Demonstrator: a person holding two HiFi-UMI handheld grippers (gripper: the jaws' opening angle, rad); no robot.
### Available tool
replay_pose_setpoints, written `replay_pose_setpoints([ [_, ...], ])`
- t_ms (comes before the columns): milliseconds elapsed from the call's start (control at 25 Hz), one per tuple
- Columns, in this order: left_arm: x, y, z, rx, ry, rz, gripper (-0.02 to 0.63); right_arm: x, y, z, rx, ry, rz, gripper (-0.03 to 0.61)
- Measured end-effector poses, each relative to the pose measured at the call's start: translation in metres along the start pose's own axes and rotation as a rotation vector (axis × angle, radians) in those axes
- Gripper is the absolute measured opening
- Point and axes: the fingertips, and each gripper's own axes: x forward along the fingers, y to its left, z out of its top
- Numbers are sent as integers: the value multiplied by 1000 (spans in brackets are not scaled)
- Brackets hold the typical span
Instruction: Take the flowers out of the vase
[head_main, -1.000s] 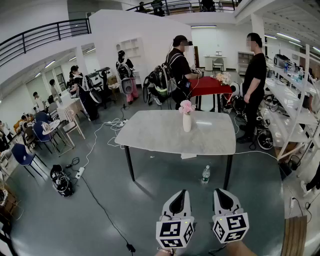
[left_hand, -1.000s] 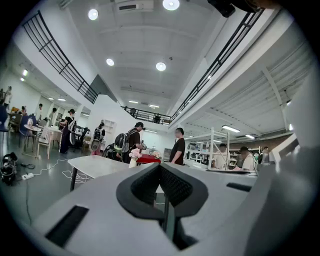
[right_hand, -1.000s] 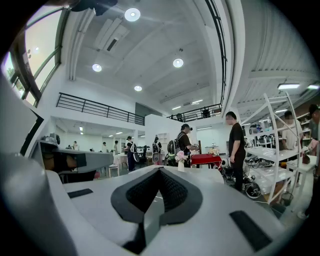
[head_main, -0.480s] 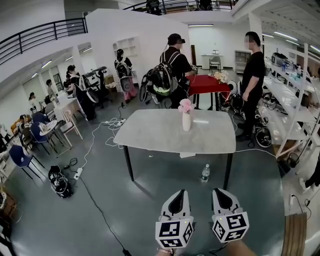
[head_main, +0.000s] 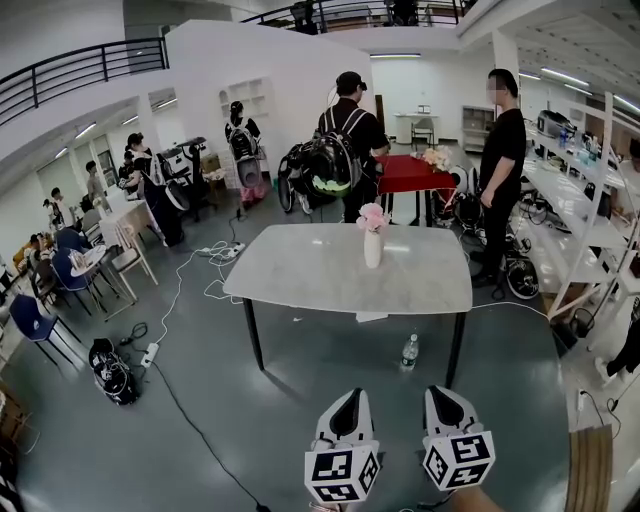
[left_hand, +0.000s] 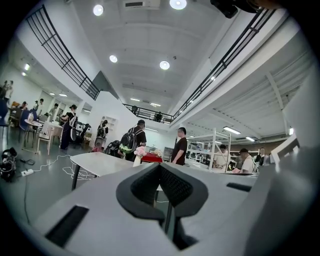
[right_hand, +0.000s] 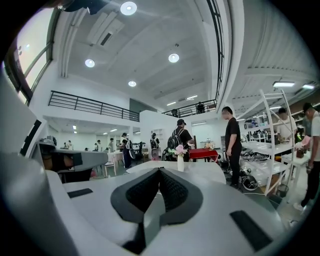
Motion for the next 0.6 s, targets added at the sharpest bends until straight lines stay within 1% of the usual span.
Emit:
replay_pose_setpoints([
  [280,15,14,-5,-11,18,-11,5,12,-7,-5,12,20,-42,17],
  [600,53,20,-12,6,42,-25,4,53,-30,-8,25,30,-59,17],
])
